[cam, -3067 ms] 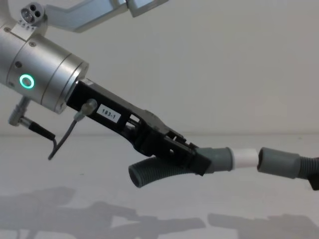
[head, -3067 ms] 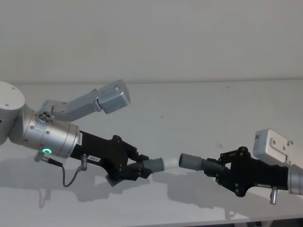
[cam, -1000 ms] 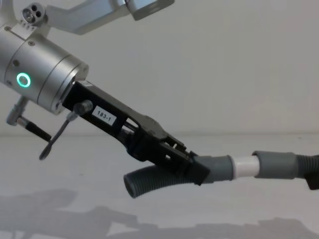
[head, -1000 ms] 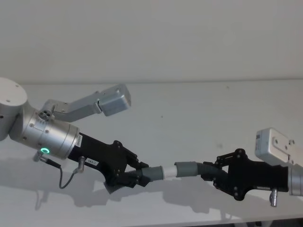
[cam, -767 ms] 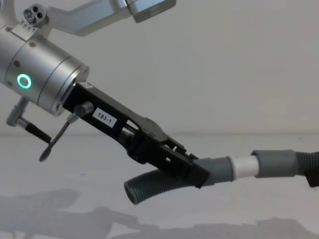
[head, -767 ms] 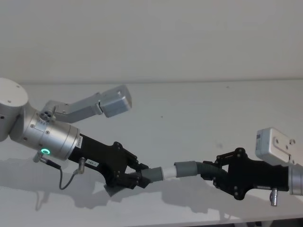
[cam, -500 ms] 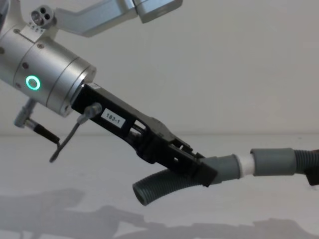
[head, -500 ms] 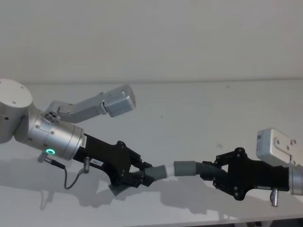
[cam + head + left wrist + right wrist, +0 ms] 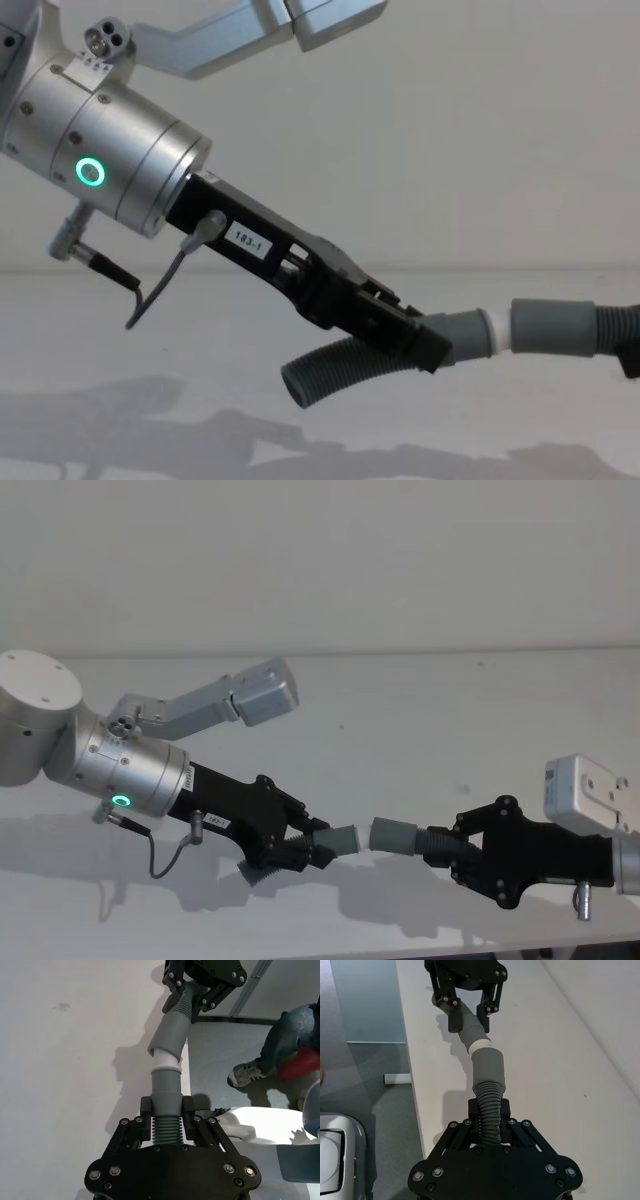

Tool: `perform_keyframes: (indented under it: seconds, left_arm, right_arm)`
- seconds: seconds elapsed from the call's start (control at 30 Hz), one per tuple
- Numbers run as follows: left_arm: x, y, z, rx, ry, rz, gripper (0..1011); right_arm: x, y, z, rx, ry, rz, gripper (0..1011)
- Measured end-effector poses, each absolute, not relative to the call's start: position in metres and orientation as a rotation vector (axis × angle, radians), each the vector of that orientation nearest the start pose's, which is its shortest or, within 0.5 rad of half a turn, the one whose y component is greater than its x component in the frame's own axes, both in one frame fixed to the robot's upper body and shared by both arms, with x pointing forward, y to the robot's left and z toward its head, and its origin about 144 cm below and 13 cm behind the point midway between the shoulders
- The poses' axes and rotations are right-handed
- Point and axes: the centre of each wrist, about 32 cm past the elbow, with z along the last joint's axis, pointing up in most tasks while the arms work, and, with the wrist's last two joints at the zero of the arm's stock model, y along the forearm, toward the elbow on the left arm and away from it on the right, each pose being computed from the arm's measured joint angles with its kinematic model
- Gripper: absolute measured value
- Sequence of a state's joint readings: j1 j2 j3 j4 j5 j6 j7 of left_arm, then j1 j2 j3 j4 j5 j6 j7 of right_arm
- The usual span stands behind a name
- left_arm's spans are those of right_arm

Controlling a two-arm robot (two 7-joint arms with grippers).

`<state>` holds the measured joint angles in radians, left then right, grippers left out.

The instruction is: Use both hands to pick up one end of the pipe from the table, align the ends, and insert them.

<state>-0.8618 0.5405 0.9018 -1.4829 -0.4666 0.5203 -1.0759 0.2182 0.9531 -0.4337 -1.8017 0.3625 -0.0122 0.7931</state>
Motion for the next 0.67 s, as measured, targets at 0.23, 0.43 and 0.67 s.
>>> perform_keyframes:
  seconds: [0.23, 0.43, 0.67]
  left_arm:
    - [0.5769, 0.1763, 1.3221, 0.575, 0.039, -0.017, 328]
    - [0.5768, 0.175, 1.3222, 0.573, 0.039, -0.014, 328]
    - [0.5767, 0.174, 1.3222, 0.572, 0.038, -0.013, 328]
  right_arm:
    - [0.4687, -0.333, 1.2697, -0.479, -0.342, -0.318, 192]
    - [0.4687, -0.3328, 1.2698, -0.478, -0.342, -0.313, 192]
    - [0.4686, -0.3325, 1.2698, -0.477, -0.342, -0.309, 193]
